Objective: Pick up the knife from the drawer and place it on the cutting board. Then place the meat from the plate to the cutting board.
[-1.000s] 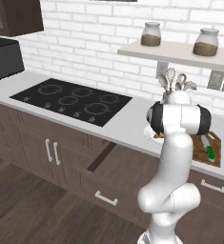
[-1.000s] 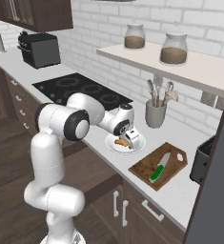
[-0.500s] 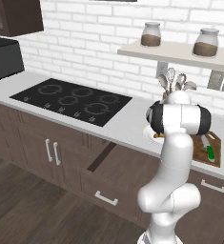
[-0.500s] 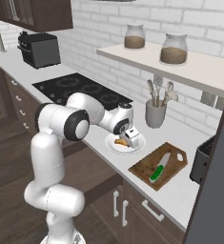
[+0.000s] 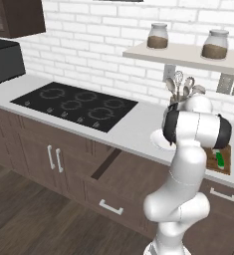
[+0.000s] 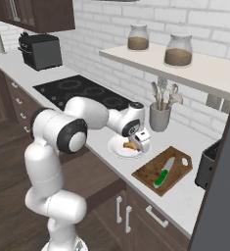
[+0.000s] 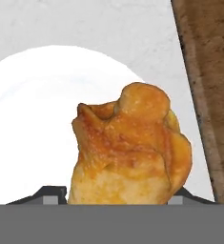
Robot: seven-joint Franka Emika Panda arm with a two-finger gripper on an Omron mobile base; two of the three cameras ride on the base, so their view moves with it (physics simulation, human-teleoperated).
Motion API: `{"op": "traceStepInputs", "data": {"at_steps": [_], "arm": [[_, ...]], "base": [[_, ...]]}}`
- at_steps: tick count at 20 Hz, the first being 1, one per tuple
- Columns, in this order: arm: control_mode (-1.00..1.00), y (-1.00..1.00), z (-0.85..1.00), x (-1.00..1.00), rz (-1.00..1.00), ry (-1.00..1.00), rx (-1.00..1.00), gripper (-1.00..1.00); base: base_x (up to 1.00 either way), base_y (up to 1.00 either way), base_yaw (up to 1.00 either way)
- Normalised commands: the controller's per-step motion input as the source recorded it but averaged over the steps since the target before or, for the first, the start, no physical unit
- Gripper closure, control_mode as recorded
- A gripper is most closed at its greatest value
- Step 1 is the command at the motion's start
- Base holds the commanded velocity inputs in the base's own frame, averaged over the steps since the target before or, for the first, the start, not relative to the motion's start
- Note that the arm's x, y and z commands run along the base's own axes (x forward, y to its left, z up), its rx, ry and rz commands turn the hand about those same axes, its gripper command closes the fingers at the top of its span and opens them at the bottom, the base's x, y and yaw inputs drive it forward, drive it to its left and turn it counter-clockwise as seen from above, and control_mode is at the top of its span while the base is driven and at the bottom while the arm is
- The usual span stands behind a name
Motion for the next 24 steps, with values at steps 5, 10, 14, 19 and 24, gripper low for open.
{"op": "traceStepInputs", "data": {"at_steps": [5,10,14,19,24], "arm": [[-1.00,-0.52,0.08,-0.50,0.01,0.02,0.00,1.00],[-1.00,-0.71,0.37,-0.12,0.18,0.17,0.00,1.00],[-1.00,-0.42,0.08,-0.25,0.41,0.17,0.00,1.00],[-1.00,-0.04,-0.04,-0.65,0.47,0.02,0.00,1.00],[-1.00,0.00,-0.08,-0.53,0.23,0.00,0.01,1.00]], "base": [[0.00,0.00,0.00],[0.00,0.00,0.00],[0.00,0.00,0.00],[0.00,0.00,0.00],[0.00,0.00,0.00]]}}
